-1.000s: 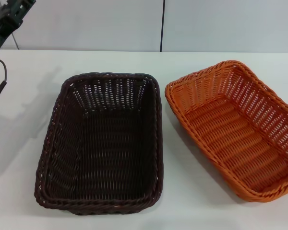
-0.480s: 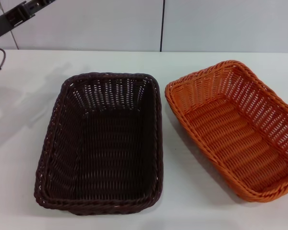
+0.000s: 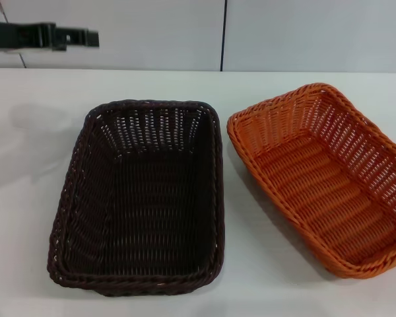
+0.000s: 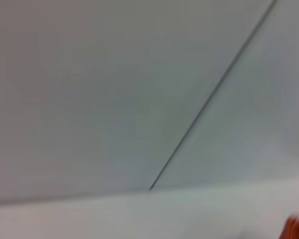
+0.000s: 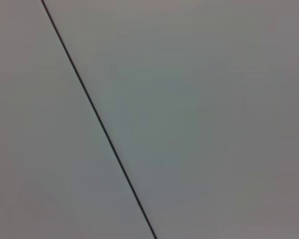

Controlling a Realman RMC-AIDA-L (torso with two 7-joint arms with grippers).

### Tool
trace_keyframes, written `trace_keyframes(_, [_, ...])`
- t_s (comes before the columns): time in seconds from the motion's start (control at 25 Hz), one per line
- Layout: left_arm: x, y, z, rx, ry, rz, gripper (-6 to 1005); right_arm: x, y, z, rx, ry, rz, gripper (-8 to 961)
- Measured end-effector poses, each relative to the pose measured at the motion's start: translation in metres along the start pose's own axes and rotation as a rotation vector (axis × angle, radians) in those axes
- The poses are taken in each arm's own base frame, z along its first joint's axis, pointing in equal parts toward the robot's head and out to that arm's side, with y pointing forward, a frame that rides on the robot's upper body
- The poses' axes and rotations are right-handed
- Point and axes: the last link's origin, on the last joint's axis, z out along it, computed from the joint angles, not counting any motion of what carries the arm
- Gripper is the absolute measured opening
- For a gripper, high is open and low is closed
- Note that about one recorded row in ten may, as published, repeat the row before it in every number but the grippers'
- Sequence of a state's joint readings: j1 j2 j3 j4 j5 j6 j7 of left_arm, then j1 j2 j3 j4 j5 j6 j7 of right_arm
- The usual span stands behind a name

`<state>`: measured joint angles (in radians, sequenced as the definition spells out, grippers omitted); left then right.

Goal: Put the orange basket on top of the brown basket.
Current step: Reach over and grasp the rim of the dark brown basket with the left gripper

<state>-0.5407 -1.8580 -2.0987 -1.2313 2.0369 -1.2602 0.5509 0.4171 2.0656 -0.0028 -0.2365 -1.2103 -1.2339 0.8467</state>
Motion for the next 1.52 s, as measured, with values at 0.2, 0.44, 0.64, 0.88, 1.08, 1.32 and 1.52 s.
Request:
trace_keyframes(0.2, [-0.007, 0.017, 0.008, 0.128, -0.211, 0.07, 793, 0.001, -0.003, 0.0, 0.017, 0.009, -0.001, 808])
trace_keyframes(0.44, [-0.021, 0.032, 0.024, 0.243, -0.404, 0.109, 788, 0.0, -0.005, 0.001, 0.025, 0.014, -0.006, 807])
trace_keyframes(0.64, [-0.028, 0.038, 0.03, 0.241, -0.432, 0.102, 783, 0.002, -0.009, 0.002, 0.048, 0.033, -0.008, 805])
trace_keyframes(0.88, [-0.039, 0.035, 0.031, 0.242, -0.456, 0.067, 777, 0.002, -0.008, 0.004, 0.046, 0.042, -0.012, 804])
trace_keyframes(1.08, [-0.047, 0.03, 0.029, 0.262, -0.469, 0.035, 772, 0.004, -0.005, 0.007, 0.037, 0.044, -0.038, 803])
trace_keyframes(1.32, [-0.056, 0.024, 0.026, 0.273, -0.486, 0.005, 766, 0.004, -0.003, 0.009, 0.03, 0.047, -0.044, 801])
trace_keyframes(1.52, [-0.069, 0.019, 0.032, 0.264, -0.521, -0.027, 762, 0.005, -0.003, 0.009, 0.029, 0.048, -0.05, 800])
